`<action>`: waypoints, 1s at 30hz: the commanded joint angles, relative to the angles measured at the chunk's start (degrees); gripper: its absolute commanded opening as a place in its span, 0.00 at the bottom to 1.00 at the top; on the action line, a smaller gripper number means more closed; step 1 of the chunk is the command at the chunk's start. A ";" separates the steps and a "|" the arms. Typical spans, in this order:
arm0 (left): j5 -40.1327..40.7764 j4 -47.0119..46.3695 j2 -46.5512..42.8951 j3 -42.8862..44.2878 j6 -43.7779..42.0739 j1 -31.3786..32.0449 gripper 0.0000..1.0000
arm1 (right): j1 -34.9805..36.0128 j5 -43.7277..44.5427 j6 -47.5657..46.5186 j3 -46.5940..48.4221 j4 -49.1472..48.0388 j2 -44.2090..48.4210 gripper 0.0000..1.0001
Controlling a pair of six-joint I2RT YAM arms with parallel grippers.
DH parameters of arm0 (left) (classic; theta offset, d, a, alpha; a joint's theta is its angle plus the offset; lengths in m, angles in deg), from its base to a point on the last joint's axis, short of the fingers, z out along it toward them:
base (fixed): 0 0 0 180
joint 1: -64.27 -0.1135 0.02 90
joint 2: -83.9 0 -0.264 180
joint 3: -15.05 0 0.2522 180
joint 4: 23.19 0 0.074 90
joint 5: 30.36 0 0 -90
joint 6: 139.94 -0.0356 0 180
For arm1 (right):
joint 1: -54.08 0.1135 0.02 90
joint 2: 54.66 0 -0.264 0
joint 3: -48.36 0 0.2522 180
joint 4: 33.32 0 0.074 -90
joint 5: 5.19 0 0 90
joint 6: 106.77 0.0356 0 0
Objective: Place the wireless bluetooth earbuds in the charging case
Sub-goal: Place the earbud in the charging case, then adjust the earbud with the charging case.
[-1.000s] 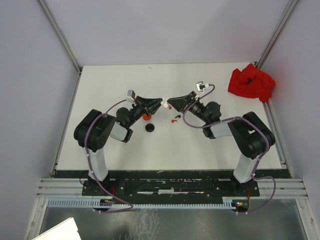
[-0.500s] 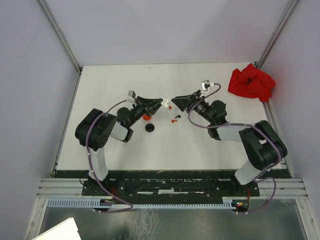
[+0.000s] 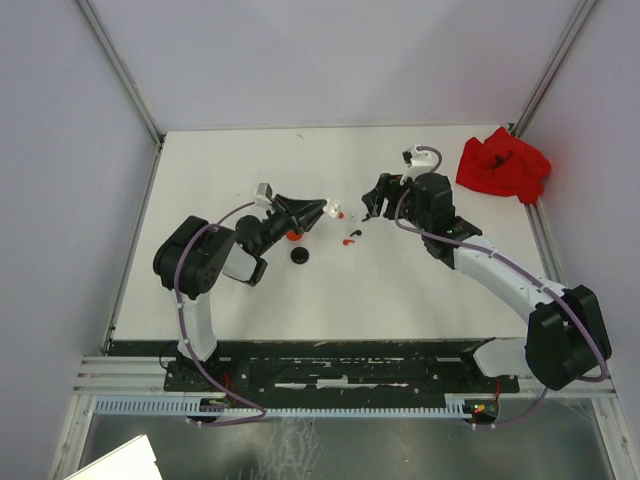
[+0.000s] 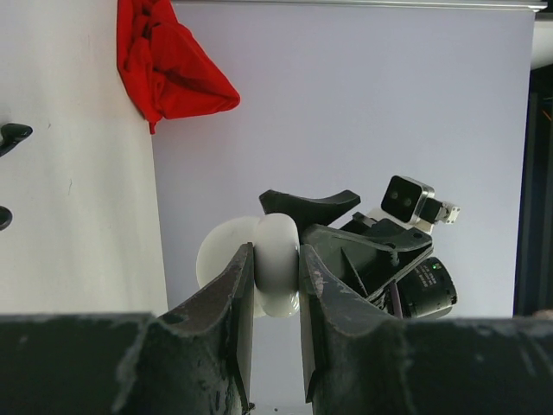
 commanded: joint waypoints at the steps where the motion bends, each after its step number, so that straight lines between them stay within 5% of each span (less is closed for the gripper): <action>1: -0.60 -3.79 -1.14 1.23 -4.70 0.72 0.03 | 2.96 9.07 -5.55 5.94 15.13 -2.79 0.75; 12: -0.67 11.17 -5.97 3.31 -13.13 2.17 0.03 | 9.80 19.04 -8.07 11.79 19.18 -7.65 0.76; 30: -2.14 13.47 -4.71 6.03 -14.02 3.87 0.03 | 10.65 21.07 -8.24 14.70 19.50 -10.98 0.76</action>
